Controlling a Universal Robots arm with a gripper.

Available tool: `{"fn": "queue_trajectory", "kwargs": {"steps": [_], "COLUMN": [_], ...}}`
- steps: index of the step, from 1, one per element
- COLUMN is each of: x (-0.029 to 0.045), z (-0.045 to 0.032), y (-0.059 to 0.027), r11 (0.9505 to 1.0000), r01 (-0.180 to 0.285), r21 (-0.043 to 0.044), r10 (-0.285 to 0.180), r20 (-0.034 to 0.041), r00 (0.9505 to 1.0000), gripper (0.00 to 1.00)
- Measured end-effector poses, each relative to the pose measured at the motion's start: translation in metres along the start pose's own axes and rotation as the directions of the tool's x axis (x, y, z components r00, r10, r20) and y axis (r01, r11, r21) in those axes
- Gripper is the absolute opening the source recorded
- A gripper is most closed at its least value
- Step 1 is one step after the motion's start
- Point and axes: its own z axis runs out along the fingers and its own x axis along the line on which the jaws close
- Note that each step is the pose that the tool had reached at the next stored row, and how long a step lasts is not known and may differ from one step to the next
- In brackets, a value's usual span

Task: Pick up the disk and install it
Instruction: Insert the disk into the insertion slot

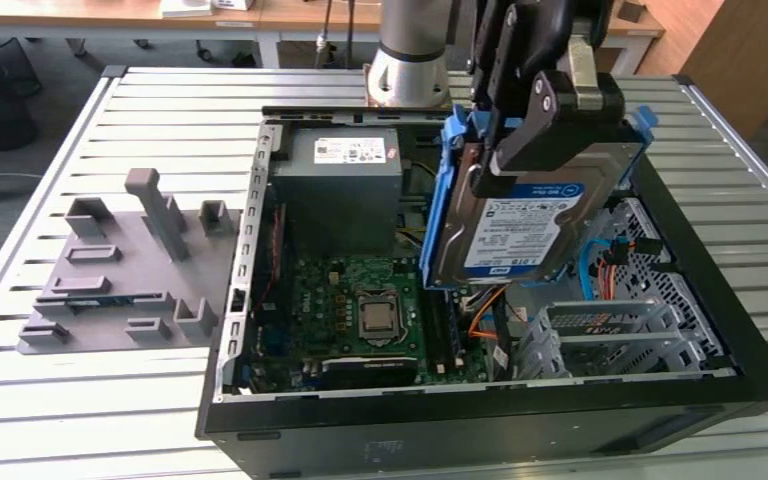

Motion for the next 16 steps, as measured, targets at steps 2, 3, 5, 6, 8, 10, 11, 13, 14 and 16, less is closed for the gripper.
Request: {"fn": "queue_trajectory", "kwargs": {"steps": [2, 3, 5, 6, 8, 10, 11, 13, 14, 16], "x": [0.0010, 0.0016, 0.0031, 0.0045, 0.0085, 0.0135, 0.0154, 0.0186, 0.0196, 0.0208], "z": [0.0004, 0.0005, 0.0011, 0.0014, 0.0020, 0.0026, 0.0029, 0.0035, 0.0039, 0.0046], "y": [-0.0057, -0.0075, -0.0086, -0.0088, -0.0090, -0.0093, -0.0096, -0.0112, -0.0126, -0.0166], "r11": [1.0000, 1.0000, 1.0000, 1.0000, 1.0000, 1.0000, 1.0000, 1.0000, 1.0000, 1.0000], "r01": [0.000, 0.000, 0.000, 0.000, 0.000, 0.000, 0.000, 0.000, 0.000, 0.000], "r21": [0.0000, -0.0001, 0.0000, -0.0001, 0.0000, 0.0000, 0.0000, 0.0000, 0.0000, 0.0000], "r10": [0.000, 0.000, 0.000, 0.000, 0.000, 0.000, 0.000, 0.000, 0.000, 0.000], "r20": [0.0000, -0.0002, -0.0001, -0.0002, 0.0000, -0.0001, 0.0000, -0.0002, -0.0001, 0.0001], "r00": [1.0000, 1.0000, 1.0000, 1.0000, 1.0000, 1.0000, 1.0000, 1.0000, 1.0000, 1.0000], "gripper": [0.36, 0.36, 0.36, 0.36, 0.36, 0.36, 0.36, 0.36, 0.36, 0.36]}}
